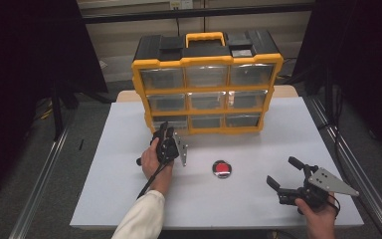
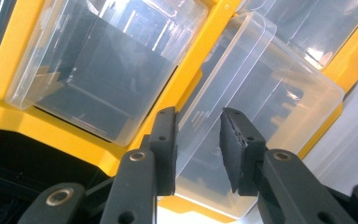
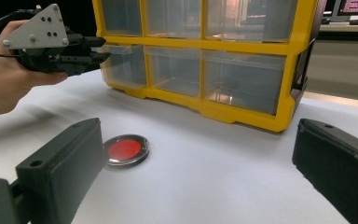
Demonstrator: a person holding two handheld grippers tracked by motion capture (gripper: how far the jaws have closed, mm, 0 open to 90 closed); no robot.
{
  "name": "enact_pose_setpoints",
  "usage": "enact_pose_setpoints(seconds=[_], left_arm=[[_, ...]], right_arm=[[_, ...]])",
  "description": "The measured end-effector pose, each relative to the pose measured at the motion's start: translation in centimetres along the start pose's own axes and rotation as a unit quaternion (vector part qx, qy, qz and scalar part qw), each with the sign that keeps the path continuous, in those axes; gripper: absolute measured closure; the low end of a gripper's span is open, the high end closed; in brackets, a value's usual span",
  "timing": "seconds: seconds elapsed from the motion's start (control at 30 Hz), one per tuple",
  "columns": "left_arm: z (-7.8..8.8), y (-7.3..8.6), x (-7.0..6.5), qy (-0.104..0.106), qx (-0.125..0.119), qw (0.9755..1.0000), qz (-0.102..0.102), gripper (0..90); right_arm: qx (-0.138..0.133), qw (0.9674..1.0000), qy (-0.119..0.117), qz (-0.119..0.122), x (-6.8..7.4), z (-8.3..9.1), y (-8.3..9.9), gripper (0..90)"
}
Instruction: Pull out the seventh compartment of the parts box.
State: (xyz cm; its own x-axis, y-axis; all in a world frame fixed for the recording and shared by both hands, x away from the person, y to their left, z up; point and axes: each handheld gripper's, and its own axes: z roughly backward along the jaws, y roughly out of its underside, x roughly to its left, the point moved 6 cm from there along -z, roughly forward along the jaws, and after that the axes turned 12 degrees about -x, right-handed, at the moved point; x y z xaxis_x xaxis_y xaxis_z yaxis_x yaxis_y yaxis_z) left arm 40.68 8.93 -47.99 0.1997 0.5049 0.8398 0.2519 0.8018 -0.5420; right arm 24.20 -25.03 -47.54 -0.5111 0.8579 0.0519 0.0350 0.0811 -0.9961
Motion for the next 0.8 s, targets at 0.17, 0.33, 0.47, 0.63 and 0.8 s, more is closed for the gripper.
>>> enact_pose_setpoints(seconds=[0.17, 0.33, 0.47, 0.63, 0.8], left_arm=[[0.16, -0.06, 0.00, -0.003, 0.002, 1.0000, 0.001, 67.4], [0.27, -0.15, -0.06, -0.003, -0.001, 1.0000, 0.002, 67.5], [0.44, -0.10, -0.06, 0.001, 0.000, 1.0000, -0.003, 67.5], [0.62, -0.11, -0.12, -0.001, -0.001, 1.0000, 0.001, 67.6], [0.70, -0.12, -0.16, -0.003, -0.002, 1.0000, 0.004, 67.5]], right_arm=[[0.000, 1.0000, 0.000, 0.000, 0.00, 0.01, -0.01, 1.7], [0.000, 1.0000, -0.001, 0.001, -0.02, 0.04, -0.01, 1.7], [-0.002, 1.0000, -0.003, 0.001, -0.03, 0.03, -0.01, 1.7], [0.000, 1.0000, -0.003, 0.002, -0.02, 0.05, 0.00, 1.7], [0.000, 1.0000, -0.003, 0.002, -0.02, 0.05, -0.01, 1.7]])
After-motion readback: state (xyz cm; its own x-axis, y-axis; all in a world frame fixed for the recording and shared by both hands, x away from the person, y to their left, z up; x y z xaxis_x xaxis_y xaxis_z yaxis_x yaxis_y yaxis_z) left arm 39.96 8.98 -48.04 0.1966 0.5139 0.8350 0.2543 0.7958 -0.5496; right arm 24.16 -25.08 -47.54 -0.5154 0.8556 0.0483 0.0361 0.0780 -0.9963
